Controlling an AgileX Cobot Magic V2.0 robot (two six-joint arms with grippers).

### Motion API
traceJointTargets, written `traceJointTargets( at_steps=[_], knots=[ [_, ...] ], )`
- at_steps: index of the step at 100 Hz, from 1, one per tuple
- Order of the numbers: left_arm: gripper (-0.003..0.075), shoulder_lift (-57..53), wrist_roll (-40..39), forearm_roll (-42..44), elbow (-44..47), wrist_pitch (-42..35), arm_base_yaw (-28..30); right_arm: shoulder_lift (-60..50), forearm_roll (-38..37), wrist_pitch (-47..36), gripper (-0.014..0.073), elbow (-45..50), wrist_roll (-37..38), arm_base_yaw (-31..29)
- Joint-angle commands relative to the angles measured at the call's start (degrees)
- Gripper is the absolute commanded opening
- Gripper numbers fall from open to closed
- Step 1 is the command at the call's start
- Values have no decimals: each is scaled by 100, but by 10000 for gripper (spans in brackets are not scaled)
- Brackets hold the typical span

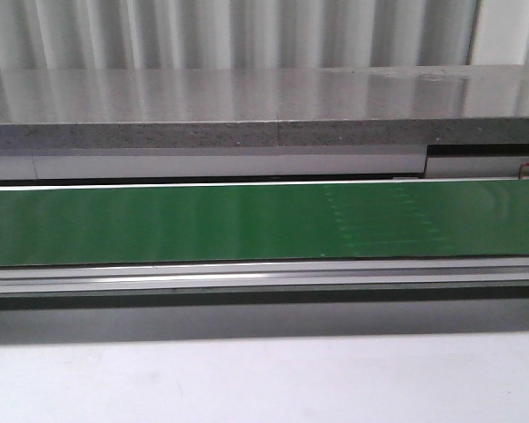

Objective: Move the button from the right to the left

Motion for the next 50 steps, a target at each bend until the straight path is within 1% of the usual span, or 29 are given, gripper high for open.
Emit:
traceJointTargets(
  at_steps=[1, 18, 23, 50],
  knots=[
    [-20, -208, -72, 1, 141, -491, -44, -274, 26, -581, -68, 84, 15, 10],
    [-20, -208, -72, 1, 141, -491, -44, -799, 119, -681, -68, 424, 20, 10],
    [-20, -208, -72, 1, 141, -491, -44, -928, 119, -595, -68, 418, 20, 10],
    [-20, -208, -72, 1, 141, -491, -44, -925, 119, -623, -68, 418, 20, 10]
  ],
)
